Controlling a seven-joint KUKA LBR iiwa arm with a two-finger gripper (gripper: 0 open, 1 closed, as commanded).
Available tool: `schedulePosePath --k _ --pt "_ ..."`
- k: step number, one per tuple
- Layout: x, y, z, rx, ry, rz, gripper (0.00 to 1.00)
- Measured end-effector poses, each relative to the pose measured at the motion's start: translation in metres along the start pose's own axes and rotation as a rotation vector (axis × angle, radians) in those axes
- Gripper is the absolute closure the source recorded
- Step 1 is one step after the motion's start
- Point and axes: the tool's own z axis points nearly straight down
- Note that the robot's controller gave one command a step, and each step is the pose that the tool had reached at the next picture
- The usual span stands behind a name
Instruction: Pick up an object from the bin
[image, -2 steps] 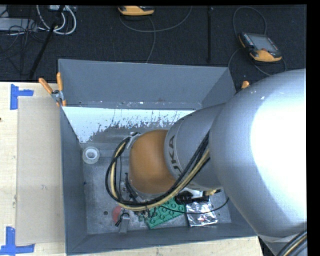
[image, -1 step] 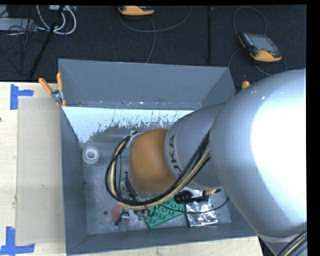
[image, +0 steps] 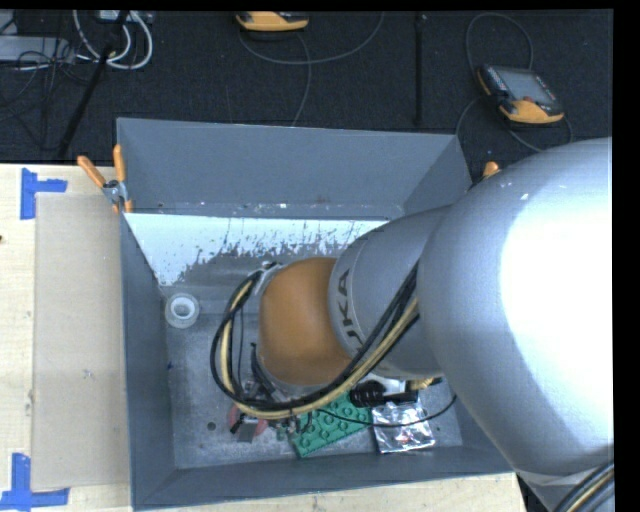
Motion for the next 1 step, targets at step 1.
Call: schedulePosePath --k 1 --pt "-0.0014 -0.0001 -0.0414 0.003 0.001 0.002 1.0"
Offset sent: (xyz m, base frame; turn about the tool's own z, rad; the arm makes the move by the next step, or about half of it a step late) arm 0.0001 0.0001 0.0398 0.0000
